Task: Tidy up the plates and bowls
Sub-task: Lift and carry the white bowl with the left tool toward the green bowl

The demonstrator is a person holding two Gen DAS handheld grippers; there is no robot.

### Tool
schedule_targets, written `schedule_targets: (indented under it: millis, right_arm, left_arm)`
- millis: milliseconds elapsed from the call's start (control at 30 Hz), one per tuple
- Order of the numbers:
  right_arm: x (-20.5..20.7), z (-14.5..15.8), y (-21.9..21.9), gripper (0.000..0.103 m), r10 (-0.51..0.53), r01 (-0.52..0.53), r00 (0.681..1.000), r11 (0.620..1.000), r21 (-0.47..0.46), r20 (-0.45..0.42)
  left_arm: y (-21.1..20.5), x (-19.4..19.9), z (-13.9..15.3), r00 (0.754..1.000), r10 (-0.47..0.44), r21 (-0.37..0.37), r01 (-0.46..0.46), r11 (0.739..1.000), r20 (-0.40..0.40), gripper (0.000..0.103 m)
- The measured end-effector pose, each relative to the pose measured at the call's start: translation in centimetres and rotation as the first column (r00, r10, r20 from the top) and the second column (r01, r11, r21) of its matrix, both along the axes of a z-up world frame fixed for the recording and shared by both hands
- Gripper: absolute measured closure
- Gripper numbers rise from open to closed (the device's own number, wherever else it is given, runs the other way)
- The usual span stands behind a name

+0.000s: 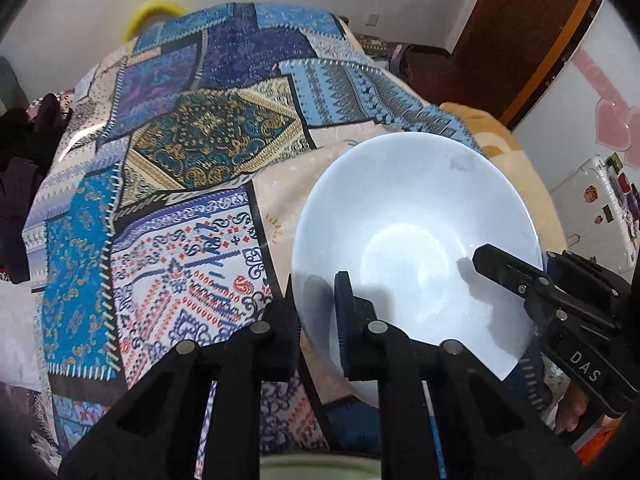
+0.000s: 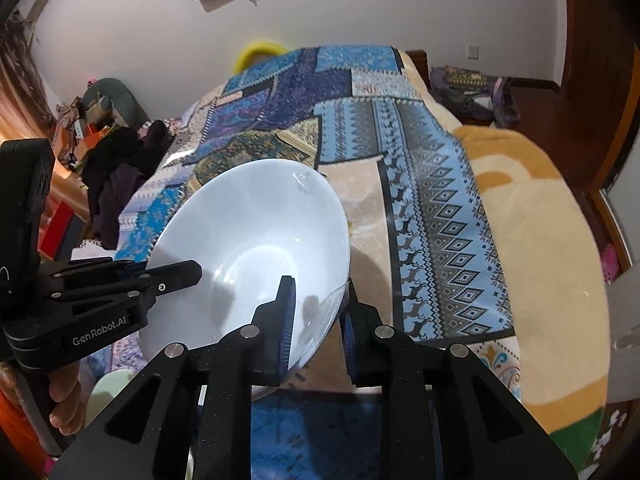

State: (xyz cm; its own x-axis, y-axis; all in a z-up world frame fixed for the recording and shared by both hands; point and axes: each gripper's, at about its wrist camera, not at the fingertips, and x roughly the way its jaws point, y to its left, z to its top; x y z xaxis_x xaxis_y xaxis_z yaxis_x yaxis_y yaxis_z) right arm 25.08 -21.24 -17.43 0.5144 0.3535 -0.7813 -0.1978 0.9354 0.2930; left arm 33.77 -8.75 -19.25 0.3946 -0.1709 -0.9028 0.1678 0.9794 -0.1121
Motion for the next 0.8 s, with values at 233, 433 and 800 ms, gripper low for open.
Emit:
schedule_targets:
  millis: [233, 433, 800]
  right_arm:
    - [-2.2, 2.6, 0.8, 0.084, 0.005, -0.005, 0.998, 1.000, 0.004, 0.057]
    - [-4.4, 4.5, 2.1, 0.084, 0.022, -0.022, 0.995, 1.000, 0.001, 0.100]
    - [-7.7, 6.4, 5.7, 0.084, 0.085, -0.087, 0.985, 0.996, 0.007, 0.148]
  left_arm:
    - [1.1, -2.9, 3.1, 0.998, 0.017, -0.026, -0.015, 1.000, 0.054, 0.088]
    - [2.4, -6.0, 5.6, 0.994, 0.030, -0.038, -0.027, 0.999, 0.102, 0.088]
    - [6.6, -11.5, 9.0, 0.981, 0.089, -0.061, -0.079, 0.995, 0.171, 0.088]
